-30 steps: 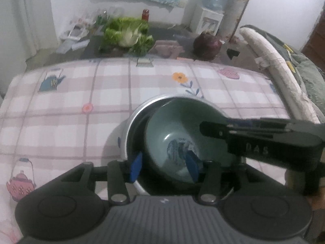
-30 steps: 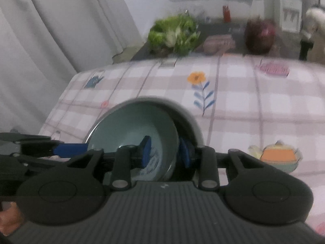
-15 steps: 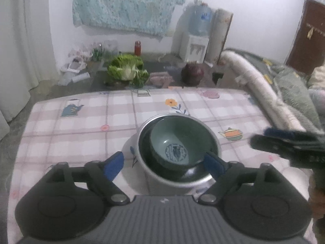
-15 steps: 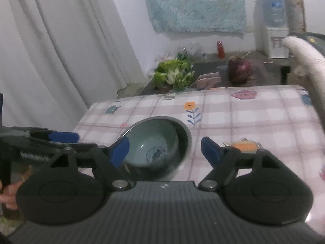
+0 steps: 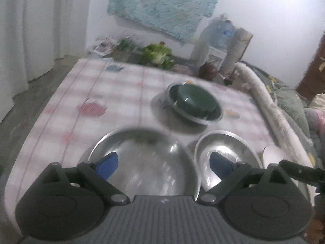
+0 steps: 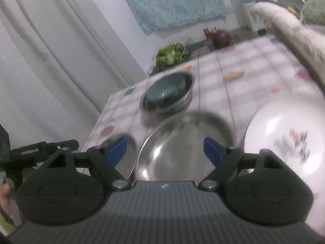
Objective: Organize plates and bowls
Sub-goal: 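Reach both grippers to the rim of the large steel basin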
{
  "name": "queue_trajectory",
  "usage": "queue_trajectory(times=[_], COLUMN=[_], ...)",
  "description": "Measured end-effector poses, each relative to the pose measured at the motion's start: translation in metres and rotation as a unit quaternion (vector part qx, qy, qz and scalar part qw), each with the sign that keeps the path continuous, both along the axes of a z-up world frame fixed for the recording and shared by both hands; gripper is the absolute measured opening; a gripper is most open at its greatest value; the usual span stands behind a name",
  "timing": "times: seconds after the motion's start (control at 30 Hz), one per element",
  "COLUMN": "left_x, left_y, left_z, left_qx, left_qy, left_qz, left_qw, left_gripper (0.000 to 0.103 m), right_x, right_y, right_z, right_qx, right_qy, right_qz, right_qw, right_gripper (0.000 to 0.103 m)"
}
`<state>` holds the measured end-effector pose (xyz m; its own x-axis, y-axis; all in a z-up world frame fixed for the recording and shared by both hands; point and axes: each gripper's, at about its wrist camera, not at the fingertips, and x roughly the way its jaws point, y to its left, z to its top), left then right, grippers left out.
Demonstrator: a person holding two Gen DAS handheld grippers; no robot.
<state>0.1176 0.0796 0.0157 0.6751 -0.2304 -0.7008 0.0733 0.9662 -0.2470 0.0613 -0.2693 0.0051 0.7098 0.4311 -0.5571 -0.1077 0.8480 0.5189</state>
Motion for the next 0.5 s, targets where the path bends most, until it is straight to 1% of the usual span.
queue_trajectory(times=[0.1,0.23,0.37,0.5], left_x=[-0.028,-0.057,-0.073,-0.083], left_y=[0.013,0.029,0.038,0.041], left_z=[-0.008,-0.023,-0.043,-0.054], left_qx=[-0.003,0.005,0.019,0.028], left_qy=[-0.005,-0.009,0.007,0.01], left_qz=[0.013,0.042,0.065,0.065], left_qw=[0.9999,0.9991,0.9977,0.9975], left_gripper=[0.097,0.097,0.097,0.096], right_x=[-0.022,-0.048,-0.063,-0.069], right_y=[0.018,0.049,0.076,0.097], right_z=[-0.007,-0.018,-0.031,-0.041], right_qx=[0.008,0.003,0.001,0.022], right_qy=[0.012,0.03,0.043,0.053], right_qz=[0.011,0.037,0.052,0.055], right_qw=[1.0,0.999,0.998,0.997], right_gripper=[0.083,0.083,0.083,0.083])
